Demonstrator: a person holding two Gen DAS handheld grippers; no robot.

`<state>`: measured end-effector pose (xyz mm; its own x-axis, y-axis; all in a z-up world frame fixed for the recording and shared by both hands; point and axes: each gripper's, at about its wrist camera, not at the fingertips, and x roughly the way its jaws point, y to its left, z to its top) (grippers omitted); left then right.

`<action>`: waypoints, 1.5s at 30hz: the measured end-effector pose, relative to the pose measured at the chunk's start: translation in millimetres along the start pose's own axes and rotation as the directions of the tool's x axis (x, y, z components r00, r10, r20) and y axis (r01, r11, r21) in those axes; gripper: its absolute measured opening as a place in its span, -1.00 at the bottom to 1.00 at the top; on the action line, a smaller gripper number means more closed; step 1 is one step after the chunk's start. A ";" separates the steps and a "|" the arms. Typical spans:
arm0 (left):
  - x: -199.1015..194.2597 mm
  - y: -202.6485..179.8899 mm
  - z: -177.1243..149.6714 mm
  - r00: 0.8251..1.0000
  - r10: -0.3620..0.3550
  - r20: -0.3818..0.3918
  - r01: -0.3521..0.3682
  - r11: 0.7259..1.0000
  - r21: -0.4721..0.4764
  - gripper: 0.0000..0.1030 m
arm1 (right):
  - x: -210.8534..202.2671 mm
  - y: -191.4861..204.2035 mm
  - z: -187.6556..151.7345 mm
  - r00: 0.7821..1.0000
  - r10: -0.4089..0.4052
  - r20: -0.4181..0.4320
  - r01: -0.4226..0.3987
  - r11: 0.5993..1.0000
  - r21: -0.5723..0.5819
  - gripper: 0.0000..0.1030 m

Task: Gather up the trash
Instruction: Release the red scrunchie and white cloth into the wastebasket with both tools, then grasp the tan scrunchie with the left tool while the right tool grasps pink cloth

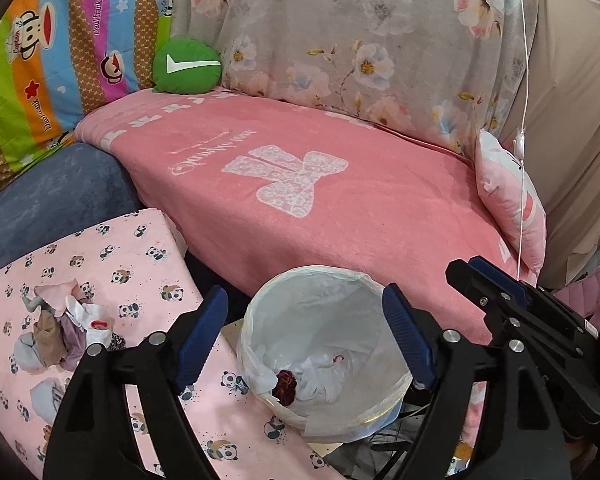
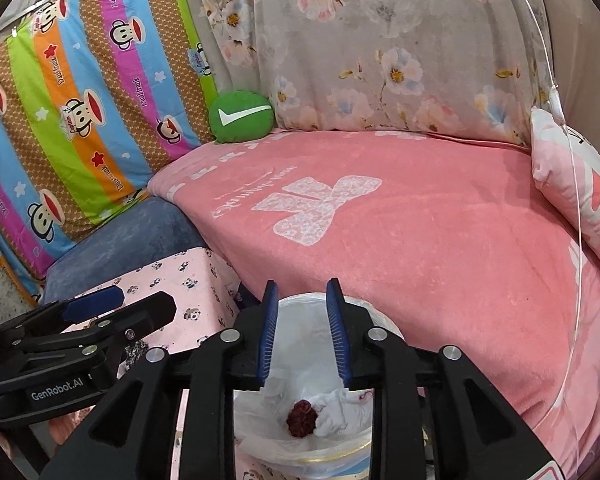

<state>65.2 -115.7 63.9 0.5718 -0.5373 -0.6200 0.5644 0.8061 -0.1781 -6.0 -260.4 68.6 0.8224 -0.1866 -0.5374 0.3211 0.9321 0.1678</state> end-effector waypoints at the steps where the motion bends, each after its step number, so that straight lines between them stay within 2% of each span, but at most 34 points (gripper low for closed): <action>1: 0.4 0.4 0.9 1.000 0.003 0.002 -0.003 1.000 -0.003 0.47 | -0.3 0.7 0.6 1.000 0.002 0.002 -0.002 1.000 -0.003 -0.41; 16: -22.3 27.7 -6.1 0.999 0.036 0.039 -0.034 0.998 -0.051 0.47 | -10.0 42.6 -4.5 0.998 0.058 0.006 -0.058 0.997 -0.059 -0.21; 24: -35.7 65.5 -24.5 0.993 0.113 0.035 -0.108 0.988 -0.113 0.47 | -4.4 79.0 -18.4 0.994 0.108 -0.034 -0.111 0.989 -0.100 -0.15; 29: -47.5 98.7 -38.5 0.986 0.164 0.024 -0.157 0.973 -0.170 0.48 | 0.9 111.6 -32.8 0.987 0.145 -0.071 -0.154 0.979 -0.134 -0.10; 35: -62.9 138.3 -62.6 0.969 0.245 0.002 -0.239 0.948 -0.212 0.53 | 8.1 147.4 -49.5 0.978 0.177 -0.114 -0.194 0.967 -0.164 -0.05; 45: -78.6 207.3 -117.0 0.937 0.333 -0.109 -0.350 0.893 -0.284 0.54 | 39.0 207.9 -96.8 0.951 0.210 -0.227 -0.256 0.947 -0.196 -0.05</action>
<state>67.6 122.7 -13.7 0.6584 -0.2080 -0.7234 0.1344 0.9781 -0.1589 47.4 -43.8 2.5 0.7433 0.0890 -0.6630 0.0017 0.9909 0.1348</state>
